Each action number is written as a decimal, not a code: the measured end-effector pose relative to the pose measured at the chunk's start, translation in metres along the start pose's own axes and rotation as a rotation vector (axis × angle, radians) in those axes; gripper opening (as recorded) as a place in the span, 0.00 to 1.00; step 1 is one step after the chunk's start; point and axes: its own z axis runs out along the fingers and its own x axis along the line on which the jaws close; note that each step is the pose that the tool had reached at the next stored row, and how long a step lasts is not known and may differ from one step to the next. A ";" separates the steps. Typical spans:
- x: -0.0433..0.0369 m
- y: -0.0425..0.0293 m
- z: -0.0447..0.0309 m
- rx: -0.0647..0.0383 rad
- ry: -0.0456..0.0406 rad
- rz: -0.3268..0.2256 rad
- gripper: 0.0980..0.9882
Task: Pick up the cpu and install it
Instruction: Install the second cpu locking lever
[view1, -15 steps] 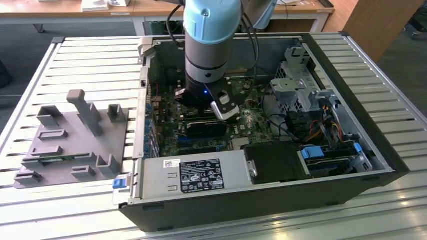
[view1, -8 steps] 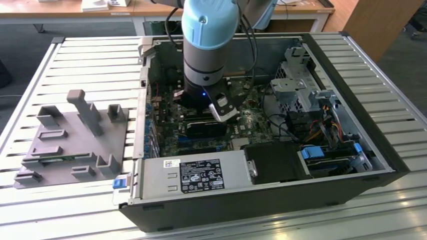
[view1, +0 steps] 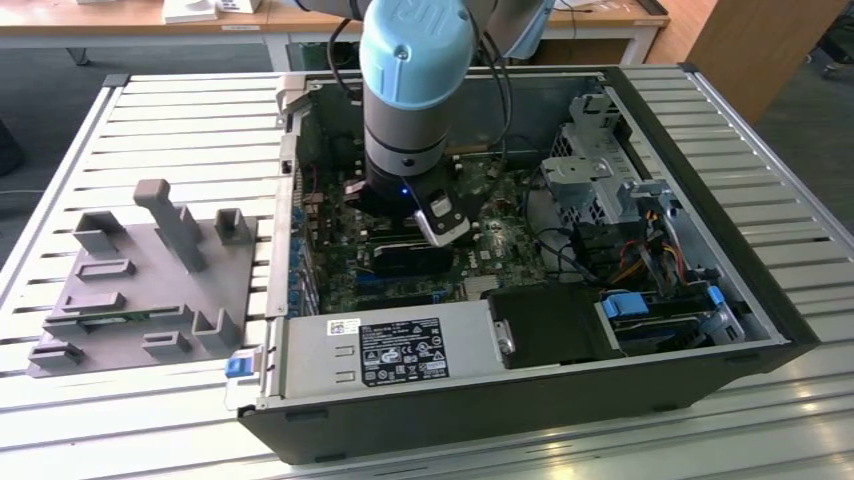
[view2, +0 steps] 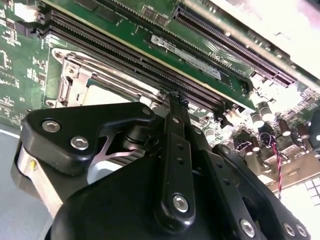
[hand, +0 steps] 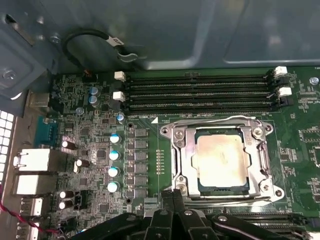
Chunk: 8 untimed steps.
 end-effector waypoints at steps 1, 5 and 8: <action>0.0006 -0.0001 0.0003 -0.003 0.0001 0.000 0.01; 0.0029 -0.0005 0.0017 -0.013 0.0005 0.000 0.01; 0.0033 -0.0009 0.0039 -0.017 0.0007 0.000 0.01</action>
